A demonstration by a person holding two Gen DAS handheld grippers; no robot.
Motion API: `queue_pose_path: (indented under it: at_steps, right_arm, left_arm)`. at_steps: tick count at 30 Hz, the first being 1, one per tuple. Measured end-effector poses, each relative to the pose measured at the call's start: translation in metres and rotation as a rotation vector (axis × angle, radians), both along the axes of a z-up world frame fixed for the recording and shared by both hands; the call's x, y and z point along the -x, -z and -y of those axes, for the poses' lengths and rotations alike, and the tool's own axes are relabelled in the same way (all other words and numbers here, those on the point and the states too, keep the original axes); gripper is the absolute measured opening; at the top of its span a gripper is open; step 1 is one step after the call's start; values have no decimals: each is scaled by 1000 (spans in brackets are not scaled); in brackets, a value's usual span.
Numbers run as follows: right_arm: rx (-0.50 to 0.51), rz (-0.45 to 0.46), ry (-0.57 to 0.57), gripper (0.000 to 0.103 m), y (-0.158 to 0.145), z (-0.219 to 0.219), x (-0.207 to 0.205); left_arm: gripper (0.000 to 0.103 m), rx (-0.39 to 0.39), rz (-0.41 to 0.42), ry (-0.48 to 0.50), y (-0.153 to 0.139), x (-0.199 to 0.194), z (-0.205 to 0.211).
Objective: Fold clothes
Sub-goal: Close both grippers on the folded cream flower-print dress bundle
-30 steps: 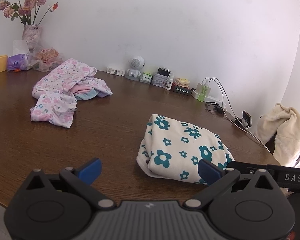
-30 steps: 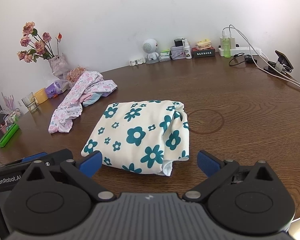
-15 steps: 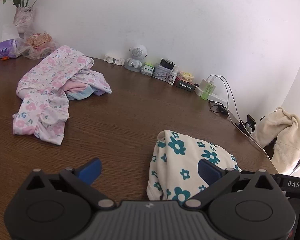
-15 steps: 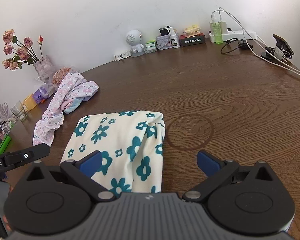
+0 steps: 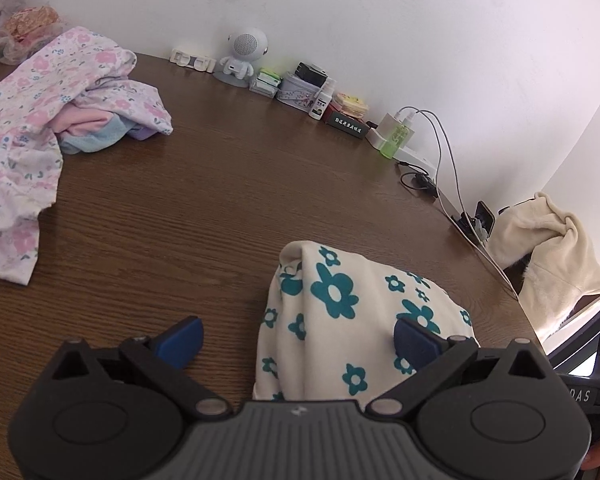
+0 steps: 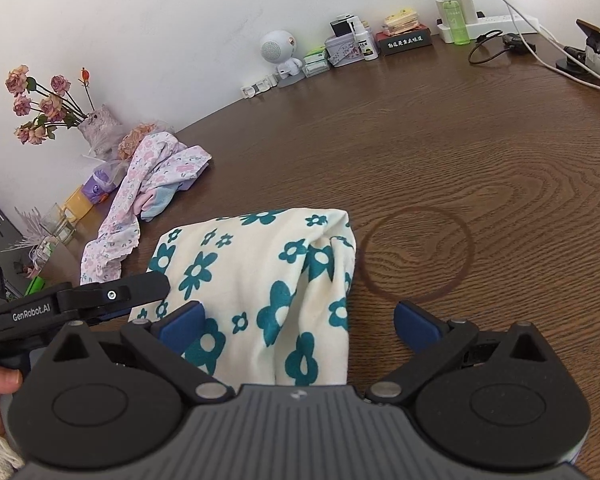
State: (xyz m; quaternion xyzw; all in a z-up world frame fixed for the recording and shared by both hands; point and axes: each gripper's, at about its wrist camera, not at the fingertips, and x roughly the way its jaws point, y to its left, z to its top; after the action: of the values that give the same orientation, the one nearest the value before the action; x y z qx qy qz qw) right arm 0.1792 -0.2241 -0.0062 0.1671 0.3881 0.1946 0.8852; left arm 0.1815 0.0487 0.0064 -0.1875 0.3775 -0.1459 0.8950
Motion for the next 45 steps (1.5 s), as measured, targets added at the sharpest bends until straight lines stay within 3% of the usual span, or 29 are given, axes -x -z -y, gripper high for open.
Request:
queue_pose_path:
  at_steps: [6,12,14,16,21,29,37,45]
  right_arm:
    - [-27,-6,-23,102,1,-3,-7]
    - [-63,6,-19,102,3,-6,-8]
    - [-86,4,-24,93,4,-6,-8]
    - [-126,-7,-35,79,6,-5,-9]
    - [-140,-7,-42,76,7,-7,-8]
    - [-184,-12,-68,58,10,-4,-10]
    - [-181,1,-85,49,5,-4,-7]
    - [-179,31,-116,48,-4,1,-4]
  left_arm:
    - [95,49,0,36,3,-5,-3]
    - [79,110,-9,76,6,-9,-5]
    - [68,149,-21,85,9,-11,-7]
    - [65,168,-23,89,11,-11,-9]
    - [60,178,-17,92,13,-10,-8]
    - [48,233,-12,77,20,-6,-10]
    - [41,234,12,89,15,2,-4]
    - [41,260,33,76,5,7,-3]
